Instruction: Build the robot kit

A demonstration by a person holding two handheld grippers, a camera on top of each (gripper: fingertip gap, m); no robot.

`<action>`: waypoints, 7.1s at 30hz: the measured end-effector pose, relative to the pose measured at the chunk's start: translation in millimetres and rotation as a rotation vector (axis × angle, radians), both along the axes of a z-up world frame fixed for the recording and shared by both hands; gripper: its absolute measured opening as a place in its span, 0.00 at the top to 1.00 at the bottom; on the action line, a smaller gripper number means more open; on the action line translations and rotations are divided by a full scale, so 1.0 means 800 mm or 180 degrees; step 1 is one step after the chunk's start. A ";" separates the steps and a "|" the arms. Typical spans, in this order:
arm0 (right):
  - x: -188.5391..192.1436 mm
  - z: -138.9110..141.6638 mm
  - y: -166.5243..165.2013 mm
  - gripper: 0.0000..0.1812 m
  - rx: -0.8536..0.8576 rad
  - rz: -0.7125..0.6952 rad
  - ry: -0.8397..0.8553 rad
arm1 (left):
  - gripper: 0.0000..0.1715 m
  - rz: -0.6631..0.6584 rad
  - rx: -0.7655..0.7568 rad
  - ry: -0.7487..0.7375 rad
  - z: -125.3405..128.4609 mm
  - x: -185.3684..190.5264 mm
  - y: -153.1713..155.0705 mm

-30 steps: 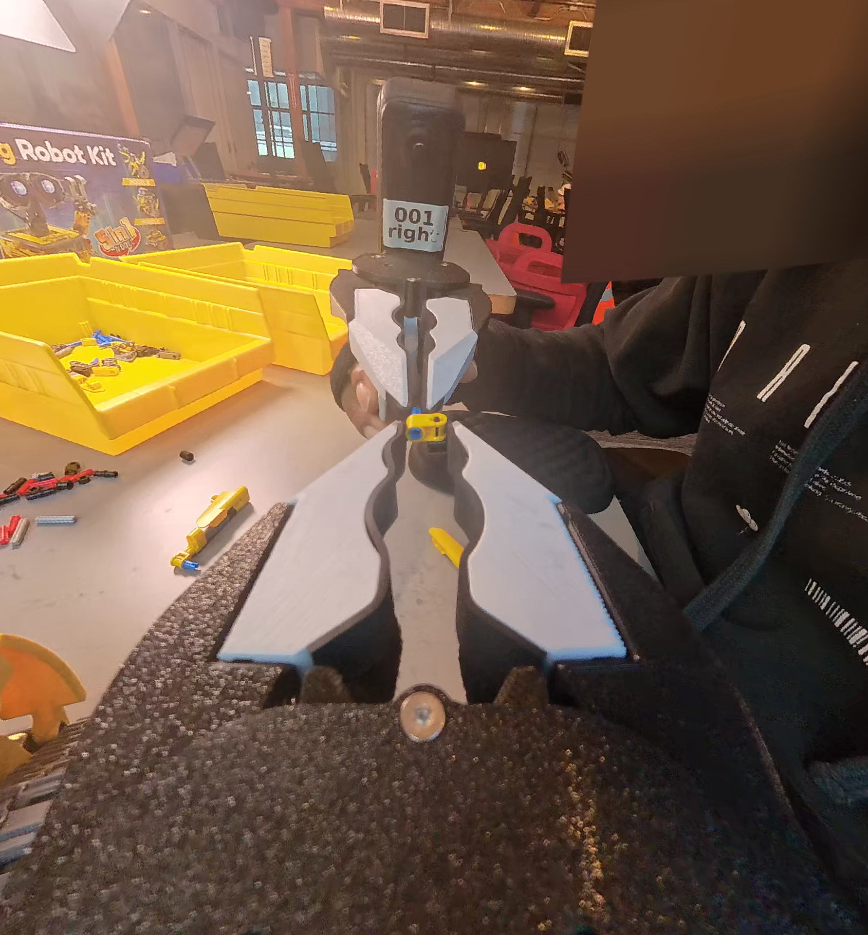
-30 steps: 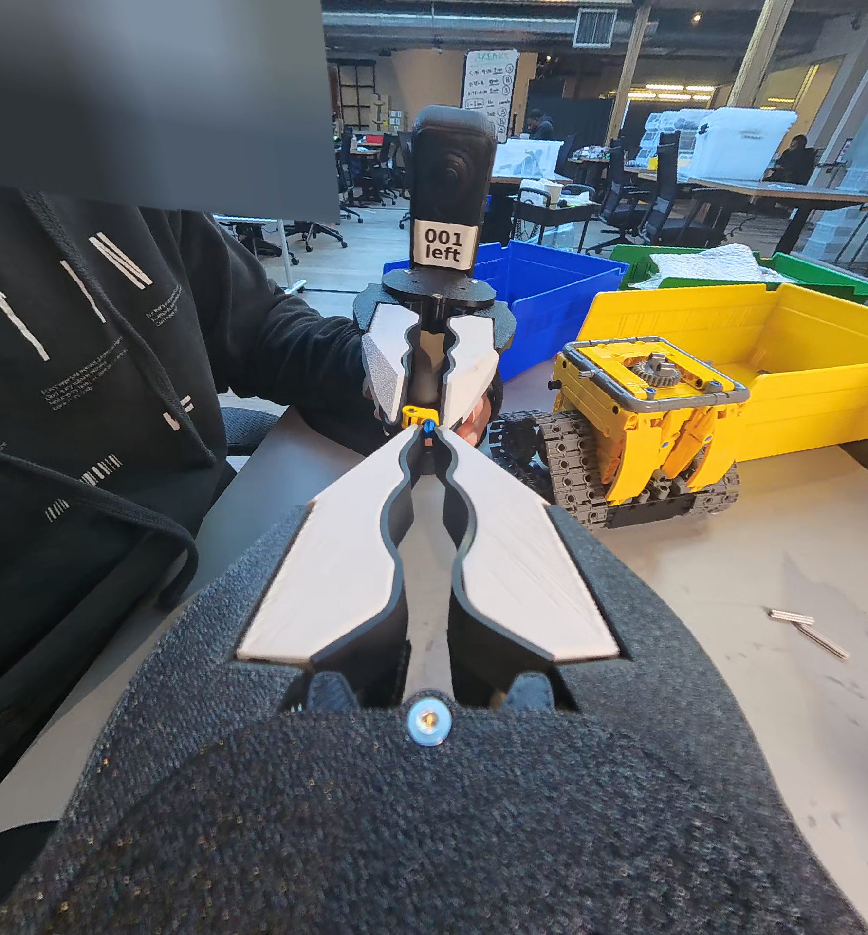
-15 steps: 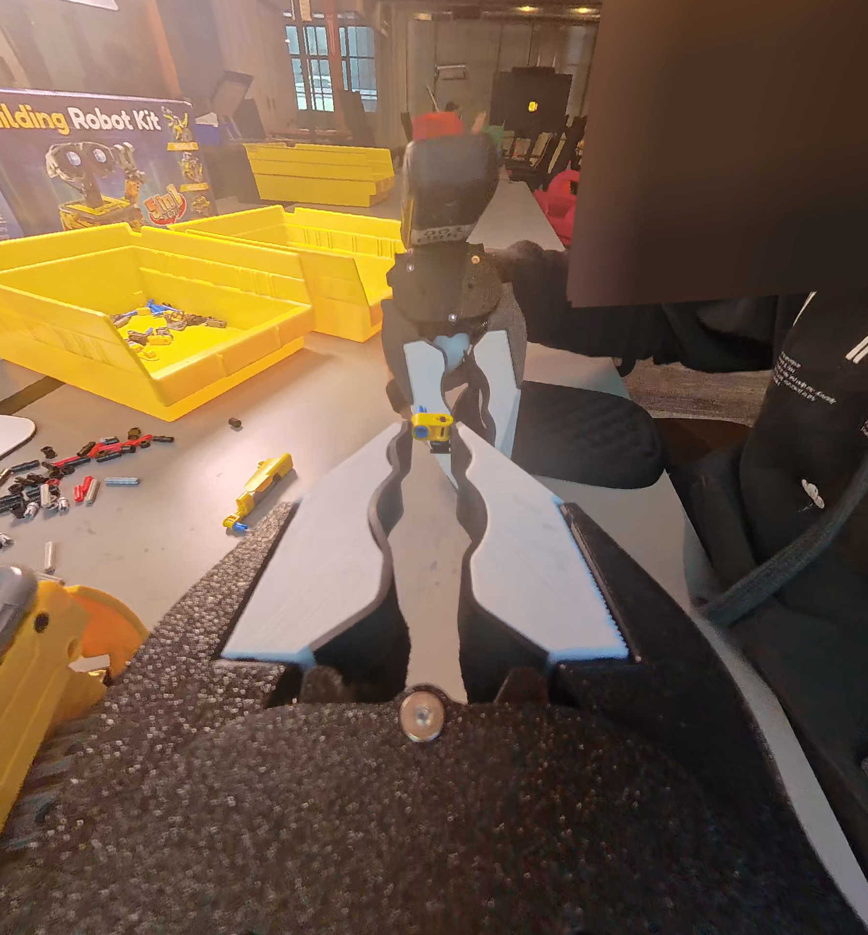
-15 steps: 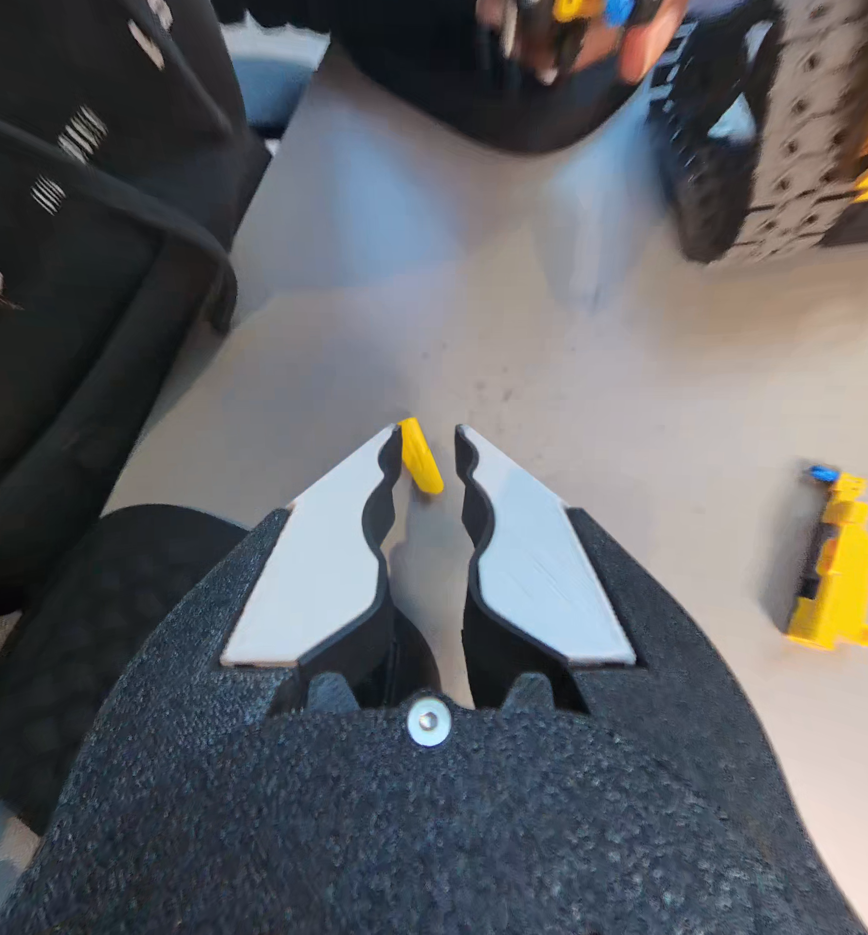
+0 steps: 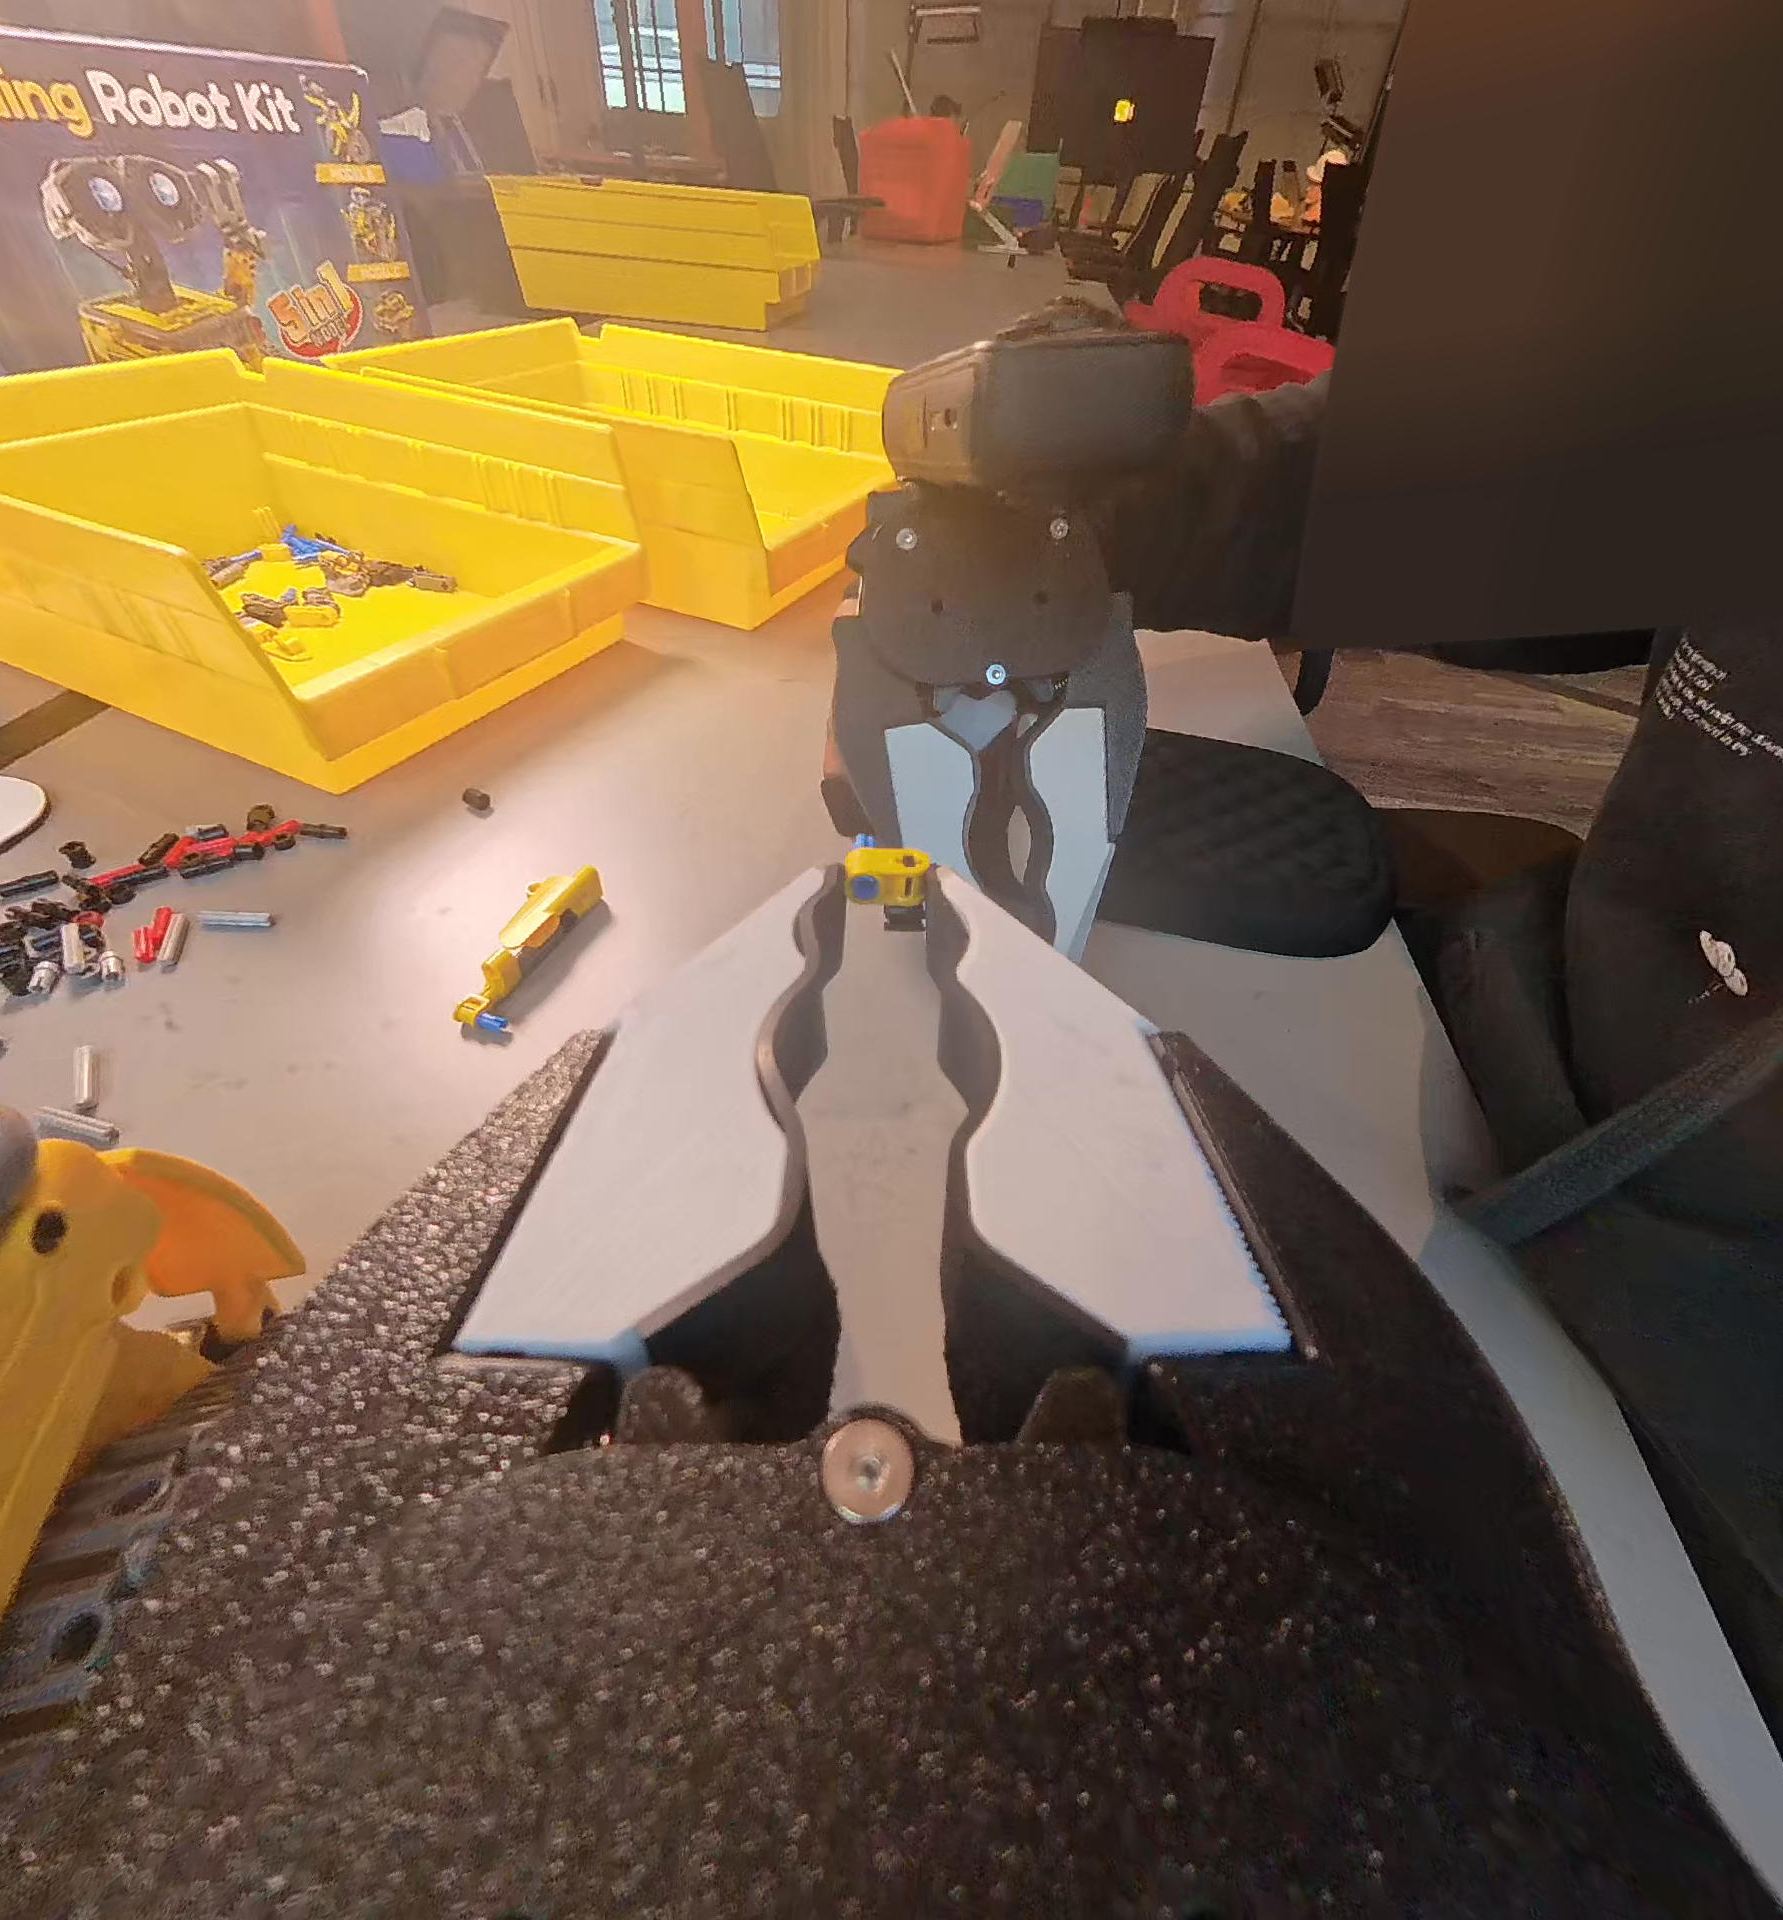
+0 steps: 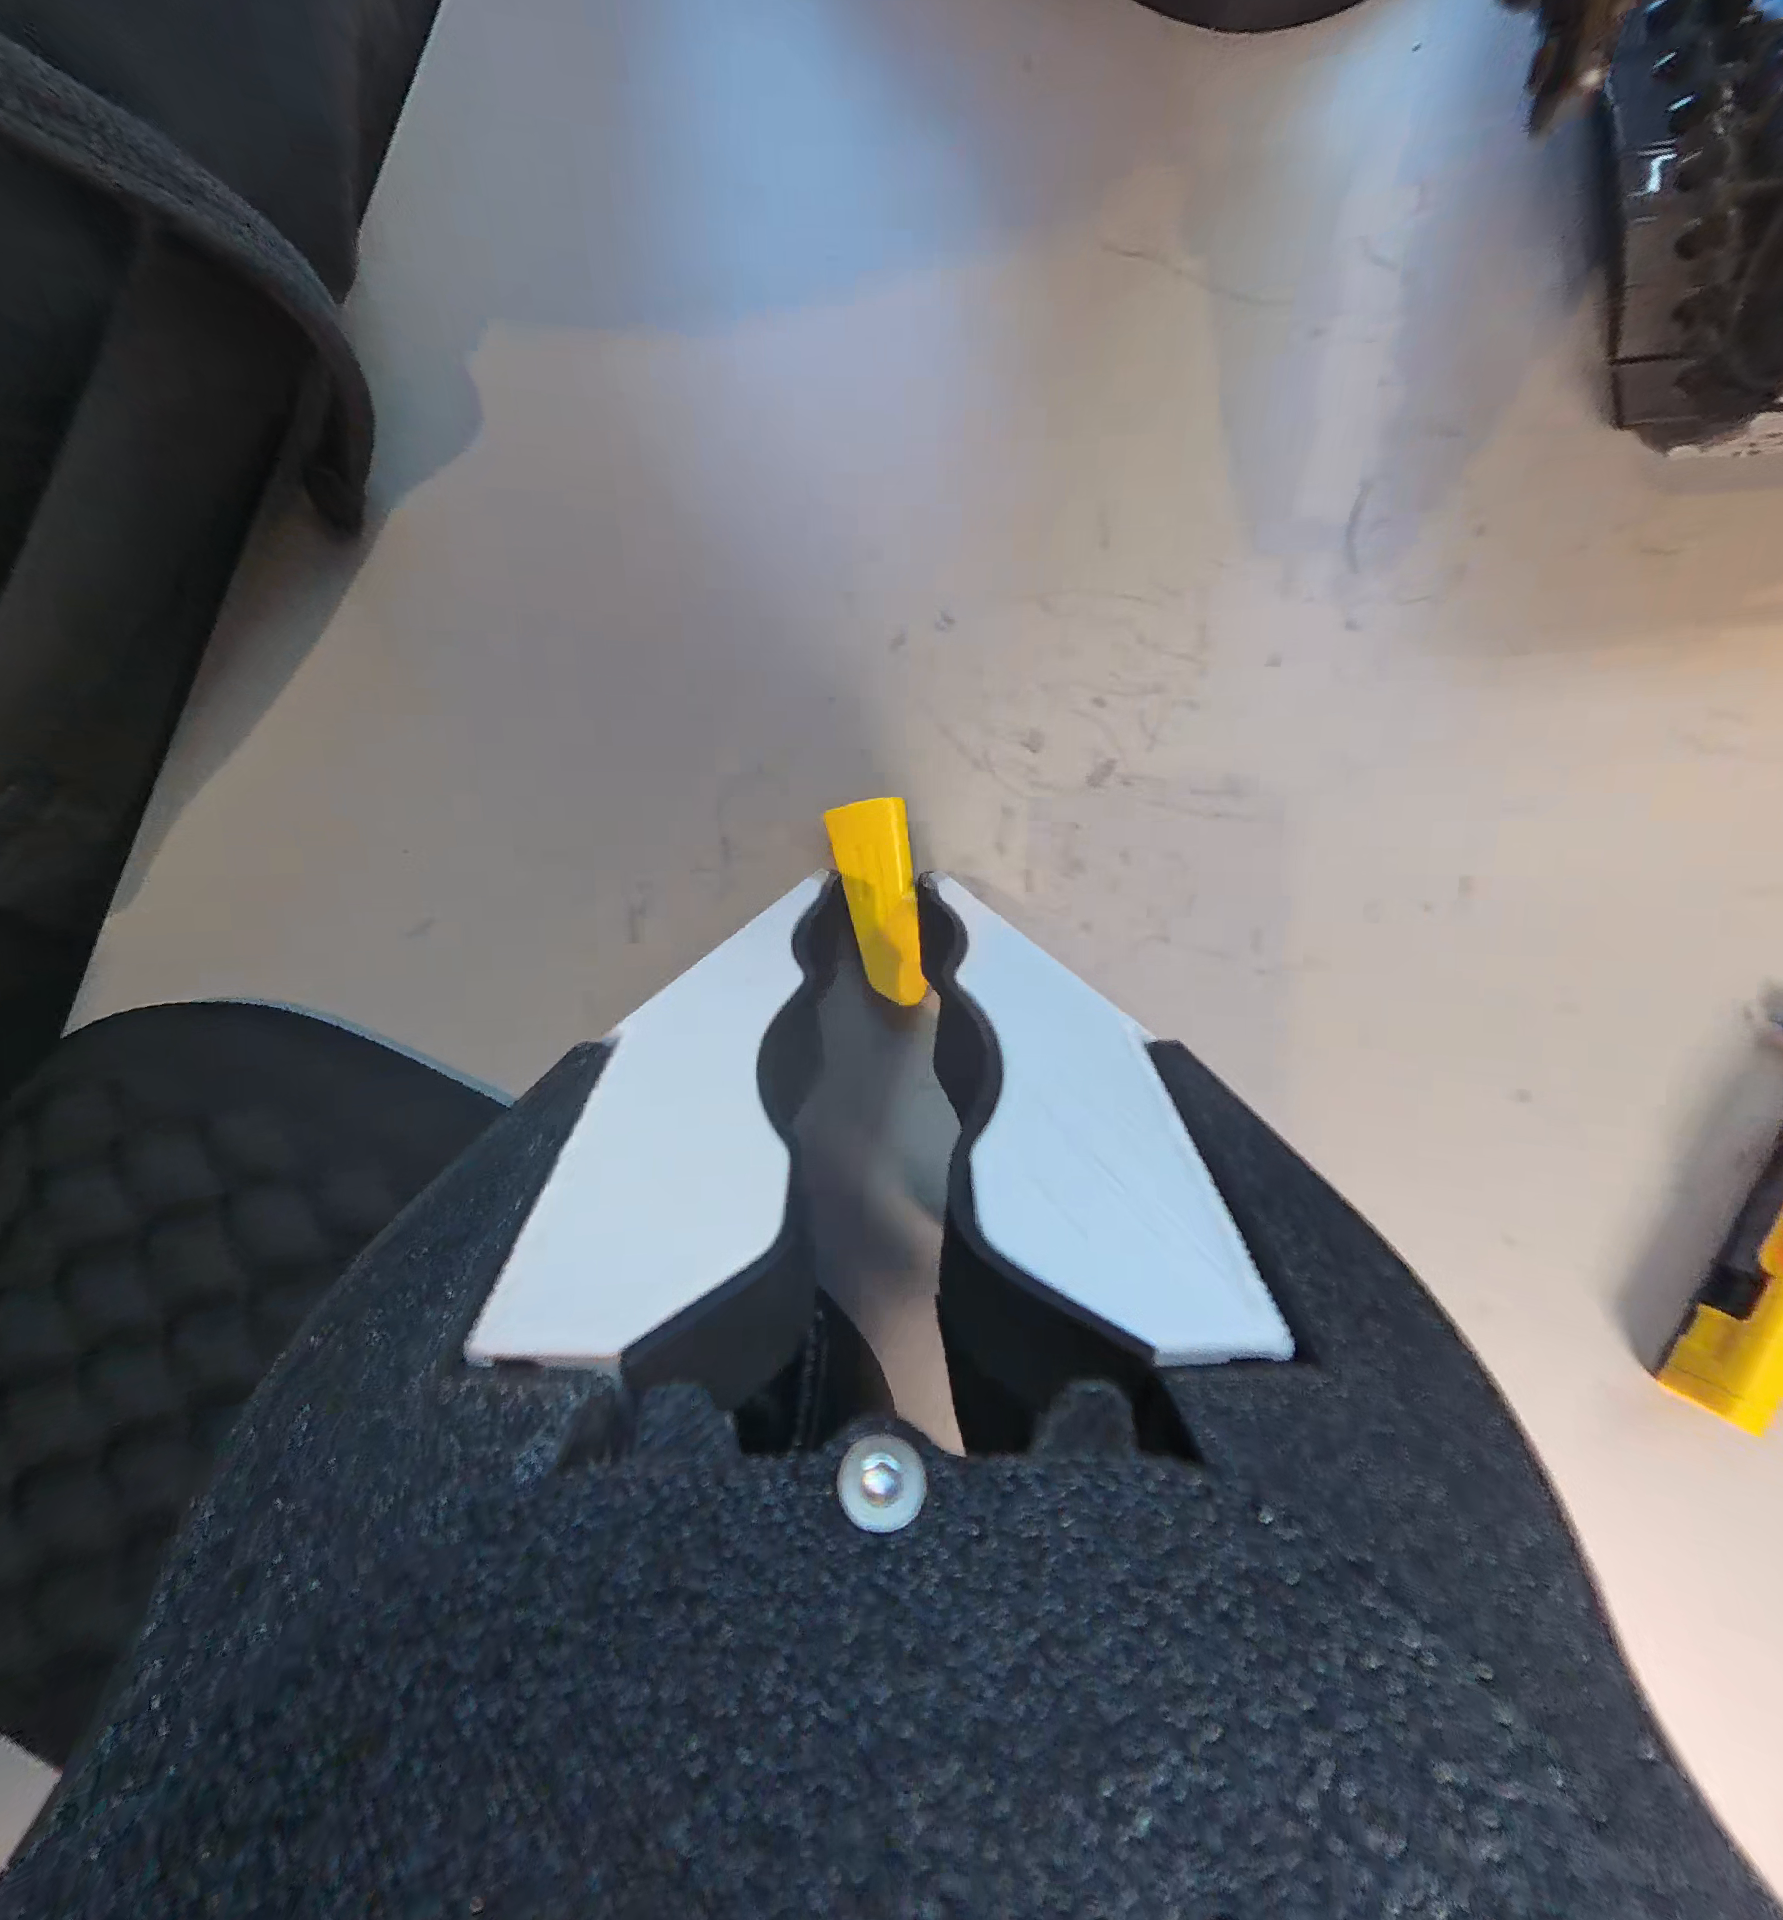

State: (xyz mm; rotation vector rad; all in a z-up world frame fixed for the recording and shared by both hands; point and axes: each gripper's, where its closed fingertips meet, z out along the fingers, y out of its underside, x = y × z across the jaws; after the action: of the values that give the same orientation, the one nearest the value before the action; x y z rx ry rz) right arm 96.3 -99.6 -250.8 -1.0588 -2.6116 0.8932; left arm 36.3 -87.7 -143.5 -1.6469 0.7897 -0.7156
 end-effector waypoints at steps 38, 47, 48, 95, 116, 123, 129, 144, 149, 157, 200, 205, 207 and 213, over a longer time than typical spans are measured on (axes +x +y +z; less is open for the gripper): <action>-0.044 0.080 0.019 0.93 -0.1133 -0.0618 0.1307 | 0.92 -0.0213 -0.0131 0.0729 -0.047 0.024 -0.007; -0.044 0.078 0.018 0.93 -0.1056 -0.0631 0.1320 | 0.92 -0.0213 -0.0190 0.0751 -0.049 0.024 -0.008; -0.043 0.077 0.018 0.93 -0.1042 -0.0627 0.1309 | 0.92 -0.0217 -0.0193 0.0766 -0.050 0.025 -0.008; -0.035 0.032 0.005 0.94 -0.0408 -0.0401 0.0890 | 0.92 -0.0368 -0.0477 0.1394 -0.094 0.031 -0.021; -0.035 0.040 0.007 0.94 -0.0468 -0.0437 0.0997 | 0.92 -0.0414 -0.0590 0.1170 -0.086 0.033 -0.021; -0.042 0.053 0.005 0.93 -0.0563 -0.0497 0.1124 | 0.92 -0.0385 -0.0565 0.0980 -0.071 0.033 -0.019; -0.042 0.067 0.023 0.93 -0.0765 -0.0649 0.1374 | 0.92 -0.0185 -0.0476 0.0737 -0.052 0.017 -0.006; -0.040 0.073 0.016 0.93 -0.0987 -0.0517 0.1395 | 0.92 -0.0234 -0.0460 0.0755 -0.053 0.027 -0.011; -0.040 0.067 0.014 0.93 -0.0919 -0.0491 0.1334 | 0.92 -0.0249 -0.0448 0.0784 -0.055 0.028 -0.012; -0.038 0.060 0.010 0.93 -0.0827 -0.0432 0.1267 | 0.92 -0.0324 -0.0439 0.0928 -0.064 0.031 -0.015; -0.032 0.047 -0.005 0.94 -0.0517 -0.0173 0.1265 | 0.92 -0.0558 0.0025 0.1452 -0.082 0.038 -0.029; -0.031 0.054 -0.014 0.94 -0.0485 -0.0043 0.1426 | 0.92 -0.0737 -0.0077 0.1126 -0.069 0.044 -0.038; -0.031 0.057 -0.014 0.94 -0.0525 -0.0049 0.1453 | 0.92 -0.0732 -0.0062 0.1123 -0.067 0.044 -0.038; -0.032 0.069 -0.010 0.94 -0.0608 -0.0135 0.1585 | 0.92 -0.0671 -0.0028 0.1014 -0.058 0.041 -0.034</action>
State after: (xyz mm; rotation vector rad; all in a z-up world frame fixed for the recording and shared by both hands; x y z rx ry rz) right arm 70.6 -108.0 -195.4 -0.7970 -2.1193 1.2314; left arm 69.3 -115.2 -189.9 -1.7249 1.2026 -0.6083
